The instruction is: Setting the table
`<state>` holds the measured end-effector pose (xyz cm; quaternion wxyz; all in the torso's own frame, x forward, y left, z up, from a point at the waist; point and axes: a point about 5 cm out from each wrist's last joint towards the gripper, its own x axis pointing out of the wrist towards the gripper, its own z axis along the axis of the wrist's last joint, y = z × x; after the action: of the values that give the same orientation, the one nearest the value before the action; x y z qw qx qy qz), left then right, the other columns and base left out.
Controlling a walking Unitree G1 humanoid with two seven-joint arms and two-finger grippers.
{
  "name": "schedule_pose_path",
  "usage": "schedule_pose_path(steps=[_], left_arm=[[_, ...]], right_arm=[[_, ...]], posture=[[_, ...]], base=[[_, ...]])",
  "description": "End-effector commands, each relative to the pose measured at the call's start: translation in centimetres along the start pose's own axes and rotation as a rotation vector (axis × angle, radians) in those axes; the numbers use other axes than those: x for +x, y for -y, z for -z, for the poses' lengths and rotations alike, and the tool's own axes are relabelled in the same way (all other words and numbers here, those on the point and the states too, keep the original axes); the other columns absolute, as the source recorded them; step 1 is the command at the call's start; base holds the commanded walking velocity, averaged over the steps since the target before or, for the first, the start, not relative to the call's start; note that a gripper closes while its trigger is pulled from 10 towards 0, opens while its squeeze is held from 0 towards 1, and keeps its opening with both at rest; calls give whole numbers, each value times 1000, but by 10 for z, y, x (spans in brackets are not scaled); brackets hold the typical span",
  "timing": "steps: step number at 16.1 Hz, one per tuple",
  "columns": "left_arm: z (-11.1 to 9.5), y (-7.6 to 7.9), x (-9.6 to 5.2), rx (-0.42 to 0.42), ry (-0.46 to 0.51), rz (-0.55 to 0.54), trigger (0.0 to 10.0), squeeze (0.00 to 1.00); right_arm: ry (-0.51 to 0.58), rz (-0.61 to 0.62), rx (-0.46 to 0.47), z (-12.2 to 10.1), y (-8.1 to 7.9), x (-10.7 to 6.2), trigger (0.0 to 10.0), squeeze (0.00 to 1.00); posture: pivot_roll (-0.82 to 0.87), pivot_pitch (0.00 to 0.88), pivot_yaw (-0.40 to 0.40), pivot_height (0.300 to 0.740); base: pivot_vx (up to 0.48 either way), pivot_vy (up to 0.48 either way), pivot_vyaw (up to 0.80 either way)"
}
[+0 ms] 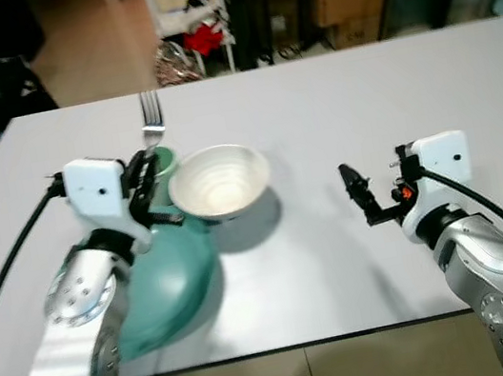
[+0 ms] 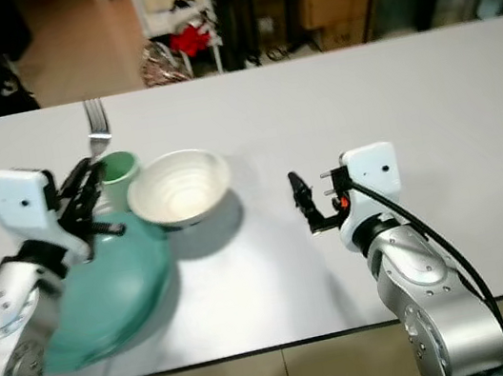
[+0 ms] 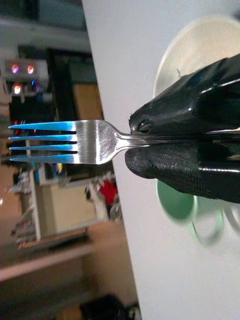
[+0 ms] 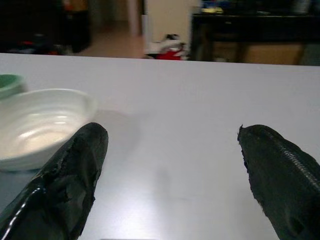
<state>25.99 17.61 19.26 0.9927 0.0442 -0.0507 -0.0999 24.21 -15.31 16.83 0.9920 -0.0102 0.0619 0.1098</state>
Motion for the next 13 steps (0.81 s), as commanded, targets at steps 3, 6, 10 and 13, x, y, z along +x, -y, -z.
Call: schedule_pose_path(steps=[3, 6, 10, 13], left_arm=[[0, -12, -8, 48, -28, -19, 10000, 0], [0, -16, -12, 73, -43, -18, 10000, 0], [1, -18, -13, 87, -56, -16, 10000, 0], [5, -17, -15, 118, -78, -48, 10000, 0]], right_arm=[[-24, -107, 9, 3, -10, -3, 10000, 0], [-49, -203, 4, 6, -17, -4, 10000, 0], [-69, -269, 4, 8, -18, -6, 10000, 0], [-54, -283, 7, 5, -18, -5, 10000, 0]], posture=[[9, 0, 66, 740], [20, 0, 64, 740], [26, 0, 55, 740], [25, 0, 57, 740]], base=[[0, 346, 0], [0, 354, 0], [0, 352, 0], [0, -55, 0]])
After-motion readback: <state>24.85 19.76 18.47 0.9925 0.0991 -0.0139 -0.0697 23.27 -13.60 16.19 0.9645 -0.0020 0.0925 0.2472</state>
